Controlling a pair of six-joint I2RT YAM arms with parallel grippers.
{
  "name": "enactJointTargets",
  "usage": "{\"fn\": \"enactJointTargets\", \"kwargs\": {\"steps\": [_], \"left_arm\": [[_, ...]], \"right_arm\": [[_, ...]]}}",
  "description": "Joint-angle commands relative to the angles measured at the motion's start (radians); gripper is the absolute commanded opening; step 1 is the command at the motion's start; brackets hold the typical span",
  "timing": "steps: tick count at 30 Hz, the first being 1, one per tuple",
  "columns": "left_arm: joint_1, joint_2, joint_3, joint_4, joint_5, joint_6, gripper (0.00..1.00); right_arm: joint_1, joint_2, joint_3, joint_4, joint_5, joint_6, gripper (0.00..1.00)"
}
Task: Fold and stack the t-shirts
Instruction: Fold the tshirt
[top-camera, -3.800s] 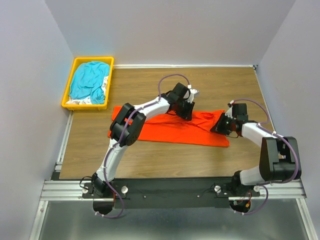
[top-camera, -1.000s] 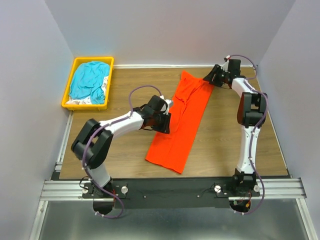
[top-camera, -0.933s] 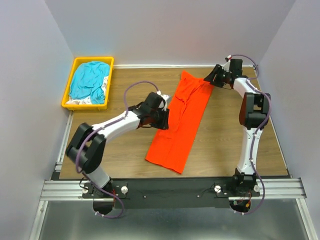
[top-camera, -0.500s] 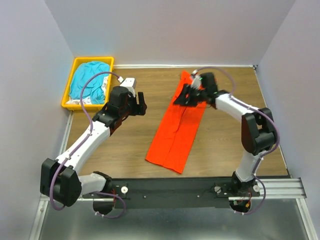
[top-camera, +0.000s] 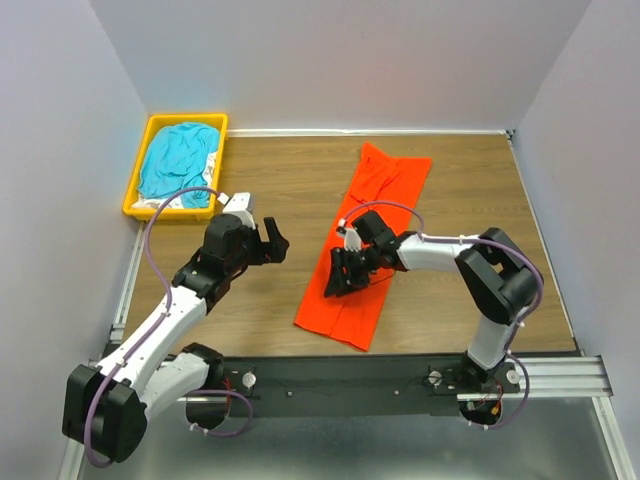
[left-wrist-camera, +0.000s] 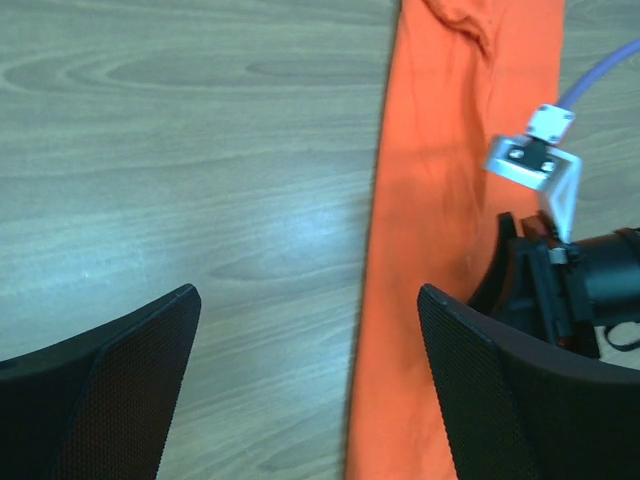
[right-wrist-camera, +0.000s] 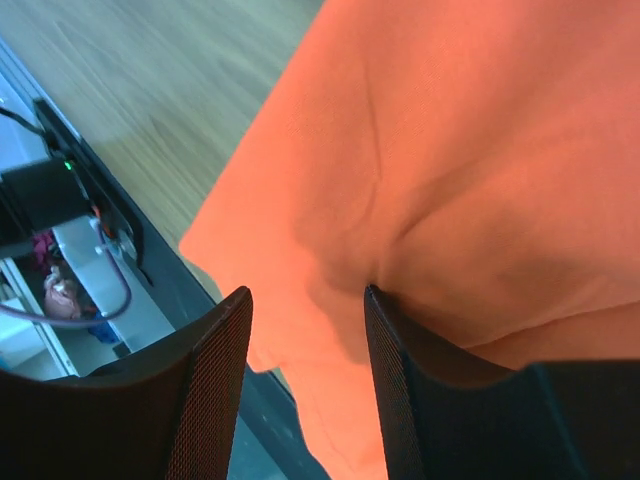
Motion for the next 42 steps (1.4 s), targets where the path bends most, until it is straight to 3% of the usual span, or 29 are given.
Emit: {"fn": "enactJointTargets", "kwargs": {"steps": [1, 5, 10, 17, 20, 24, 31, 36, 42], "left_arm": [[0.006, 0.015, -0.02, -0.027, 0.035, -0.012, 0.93], [-0.017, 0.016, -0.018, -0.047, 0.05, -0.03, 0.92], [-0.141, 0.006, -0.009, -0.057, 0.032, -0.134, 0.92], [-0.36, 0.107, 0.003, -0.087, -0.033, -0.299, 0.92], [-0.402, 0.136, 0.009, -0.087, -0.076, -0.343, 0.91], [-0.407, 0.189, 0.06, -0.105, -0.108, -0.349, 0.89], [-0.405, 0.32, 0.167, -0.157, -0.151, -0.257, 0.89], [-0.384, 0.383, 0.206, -0.136, -0.143, -0.175, 0.89], [-0.315, 0.438, 0.221, -0.117, -0.094, -0.092, 0.9]], "right_arm": [[0.002, -0.061, -0.126, -0.071, 0.094, -0.024, 0.56], [0.002, -0.174, -0.195, -0.119, 0.154, -0.03, 0.56], [0.002, -0.412, -0.188, -0.238, 0.272, -0.021, 0.57], [0.001, -0.65, -0.257, -0.442, 0.629, 0.068, 0.59], [-0.007, -0.682, -0.249, -0.447, 0.786, 0.076, 0.53], [-0.071, -0.545, -0.104, -0.41, 0.892, 0.009, 0.47], [-0.176, -0.268, 0.102, -0.297, 0.776, -0.042, 0.46], [-0.176, -0.125, 0.242, -0.263, 0.746, -0.019, 0.58], [-0.182, 0.046, 0.34, -0.254, 0.846, 0.018, 0.59]]}}
